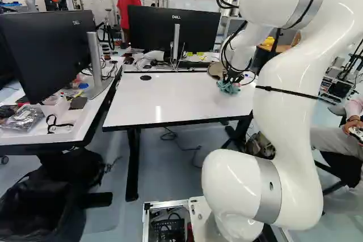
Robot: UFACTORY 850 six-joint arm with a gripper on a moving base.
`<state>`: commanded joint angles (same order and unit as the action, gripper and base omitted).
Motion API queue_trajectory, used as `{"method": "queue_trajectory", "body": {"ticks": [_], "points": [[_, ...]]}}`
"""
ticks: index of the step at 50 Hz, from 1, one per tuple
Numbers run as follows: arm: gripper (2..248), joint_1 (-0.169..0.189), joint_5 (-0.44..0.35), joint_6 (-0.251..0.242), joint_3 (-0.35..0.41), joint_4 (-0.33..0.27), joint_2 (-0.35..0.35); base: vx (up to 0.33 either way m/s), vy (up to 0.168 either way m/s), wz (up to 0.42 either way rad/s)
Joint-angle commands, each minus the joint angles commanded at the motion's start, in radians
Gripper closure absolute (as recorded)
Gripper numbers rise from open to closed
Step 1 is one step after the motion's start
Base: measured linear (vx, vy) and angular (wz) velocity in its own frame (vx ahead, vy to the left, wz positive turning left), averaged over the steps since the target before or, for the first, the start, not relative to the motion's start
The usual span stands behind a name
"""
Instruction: Clean the table with the green towel
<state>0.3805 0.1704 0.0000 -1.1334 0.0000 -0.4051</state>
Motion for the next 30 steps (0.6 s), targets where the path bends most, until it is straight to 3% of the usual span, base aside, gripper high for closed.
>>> {"method": "queue_trajectory", "body": {"ticks": [18,30], "points": [[200,-0.016,0.000,0.000,0.097,0.000,0.077,0.000,0.000,0.000],[200,-0.002,0.000,0.000,0.153,0.000,0.122,0.000,0.000,0.000]]}}
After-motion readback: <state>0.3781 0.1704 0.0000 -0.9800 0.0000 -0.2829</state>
